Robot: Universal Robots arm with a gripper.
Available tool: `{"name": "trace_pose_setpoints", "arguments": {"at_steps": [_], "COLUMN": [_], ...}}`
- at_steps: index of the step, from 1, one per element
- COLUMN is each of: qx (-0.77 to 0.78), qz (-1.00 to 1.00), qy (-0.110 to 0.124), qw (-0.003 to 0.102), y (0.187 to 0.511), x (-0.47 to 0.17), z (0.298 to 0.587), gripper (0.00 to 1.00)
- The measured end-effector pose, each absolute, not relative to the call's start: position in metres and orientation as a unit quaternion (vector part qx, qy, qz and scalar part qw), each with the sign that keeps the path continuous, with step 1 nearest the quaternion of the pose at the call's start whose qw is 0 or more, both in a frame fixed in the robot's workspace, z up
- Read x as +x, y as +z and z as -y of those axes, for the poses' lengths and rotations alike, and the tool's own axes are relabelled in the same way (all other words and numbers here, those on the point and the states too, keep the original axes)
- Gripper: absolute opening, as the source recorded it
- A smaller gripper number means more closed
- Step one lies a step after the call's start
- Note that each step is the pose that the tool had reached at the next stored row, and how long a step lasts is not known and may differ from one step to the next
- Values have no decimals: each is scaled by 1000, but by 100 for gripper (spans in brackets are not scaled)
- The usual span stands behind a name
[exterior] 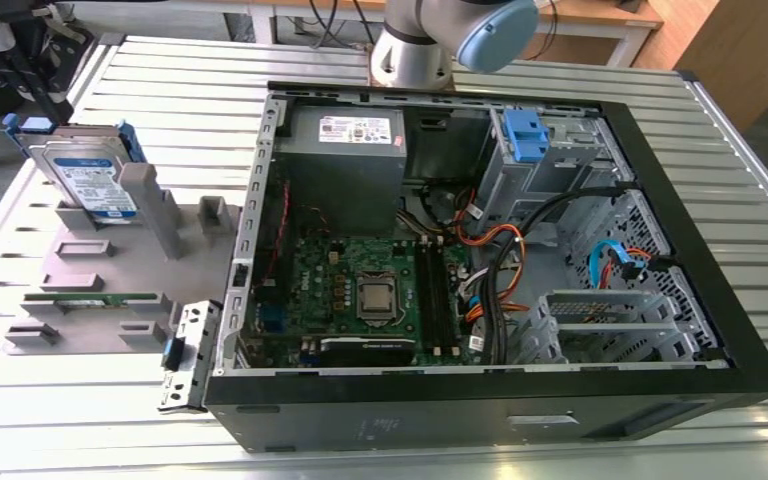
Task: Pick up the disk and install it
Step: 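Pick up the disk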
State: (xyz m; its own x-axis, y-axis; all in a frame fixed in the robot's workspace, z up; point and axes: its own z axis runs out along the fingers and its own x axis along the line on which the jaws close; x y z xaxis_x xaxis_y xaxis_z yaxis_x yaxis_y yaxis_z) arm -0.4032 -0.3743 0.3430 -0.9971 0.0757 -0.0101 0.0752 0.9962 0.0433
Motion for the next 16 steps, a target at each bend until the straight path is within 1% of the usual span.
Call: {"name": "trace_pose_setpoints", "arguments": {"at_steps": [9,16], "qx": [31,-21], "qz": [-999,-1000], "qy": [21,22], "qw": [6,5], "y": [343,343], "x": [-403,-403], "z": [374,374], "gripper": [11,11]}}
